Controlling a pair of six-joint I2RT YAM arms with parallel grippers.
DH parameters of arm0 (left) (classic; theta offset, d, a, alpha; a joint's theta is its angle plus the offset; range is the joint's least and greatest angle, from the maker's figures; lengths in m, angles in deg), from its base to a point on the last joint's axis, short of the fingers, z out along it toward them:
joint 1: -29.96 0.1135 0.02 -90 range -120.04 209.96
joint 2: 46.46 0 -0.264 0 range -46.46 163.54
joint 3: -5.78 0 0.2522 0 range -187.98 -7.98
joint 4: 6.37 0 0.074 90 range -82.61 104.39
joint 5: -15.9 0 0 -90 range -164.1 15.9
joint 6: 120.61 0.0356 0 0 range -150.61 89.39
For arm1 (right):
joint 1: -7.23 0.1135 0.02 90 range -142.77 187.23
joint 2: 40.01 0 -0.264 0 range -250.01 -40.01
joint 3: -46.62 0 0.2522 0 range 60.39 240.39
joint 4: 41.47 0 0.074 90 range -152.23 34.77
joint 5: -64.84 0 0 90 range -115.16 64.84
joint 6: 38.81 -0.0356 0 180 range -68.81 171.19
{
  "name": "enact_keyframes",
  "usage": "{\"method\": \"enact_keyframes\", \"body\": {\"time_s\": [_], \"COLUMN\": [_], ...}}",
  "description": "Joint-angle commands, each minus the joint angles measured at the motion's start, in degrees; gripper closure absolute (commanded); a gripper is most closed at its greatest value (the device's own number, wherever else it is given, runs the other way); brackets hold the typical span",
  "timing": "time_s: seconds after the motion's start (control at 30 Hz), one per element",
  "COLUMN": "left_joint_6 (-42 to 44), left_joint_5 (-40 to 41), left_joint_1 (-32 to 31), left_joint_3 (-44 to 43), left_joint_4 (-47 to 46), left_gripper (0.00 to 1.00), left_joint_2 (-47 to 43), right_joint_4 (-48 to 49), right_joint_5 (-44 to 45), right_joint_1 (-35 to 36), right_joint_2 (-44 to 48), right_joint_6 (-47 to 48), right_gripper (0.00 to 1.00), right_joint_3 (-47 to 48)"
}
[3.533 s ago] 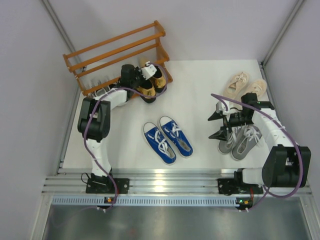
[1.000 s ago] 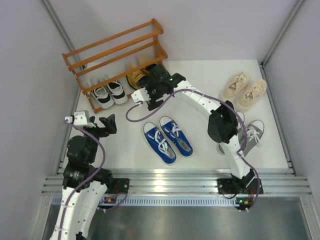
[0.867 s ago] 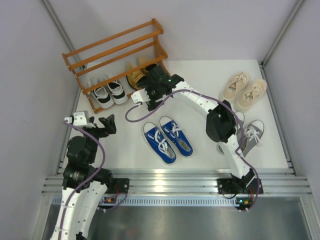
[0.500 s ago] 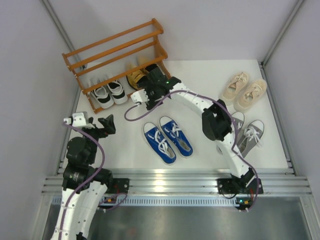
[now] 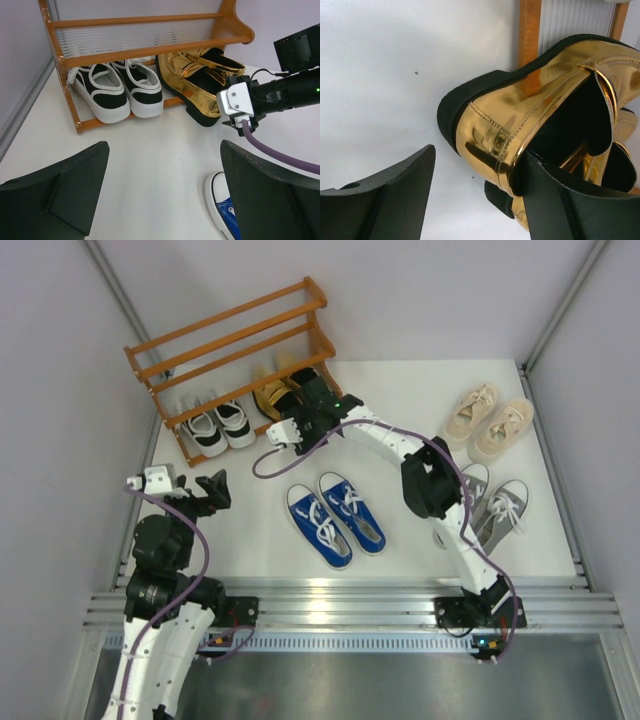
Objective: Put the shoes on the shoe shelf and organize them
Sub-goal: Place the shoe at the shoe shelf.
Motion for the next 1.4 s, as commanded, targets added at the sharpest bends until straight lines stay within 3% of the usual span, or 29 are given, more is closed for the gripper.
{"method": "enact_keyframes", "body": {"time_s": [0.0, 0.23, 0.93, 1.37], "left_joint_6": [-0.5, -0.5, -0.5, -0.58], "left_joint_5": [1.06, 1.33, 1.41, 1.41], "left_joint_1": [0.19, 0.19, 0.19, 0.19], "left_joint_3": [0.19, 0.19, 0.27, 0.19], "left_joint_4": [-1.35, -1.35, -1.35, -1.35], "left_gripper": [0.02, 0.02, 0.02, 0.02], "left_joint_2": [-0.86, -0.87, -1.04, -1.13], "right_joint_4": [2.14, 2.58, 9.87, 13.21], "right_joint_5": [-1.71, -4.18, -3.04, -2.42], "right_joint_1": [-0.08, -0.08, -0.43, -0.43], "right_joint_2": [-1.0, -1.71, 1.72, 3.56], "right_joint_6": [0.03, -1.64, -3.57, -5.77], "right_gripper": [0.35, 0.38, 0.7, 0.77], "right_joint_3": [2.34, 2.34, 0.76, 1.55]}}
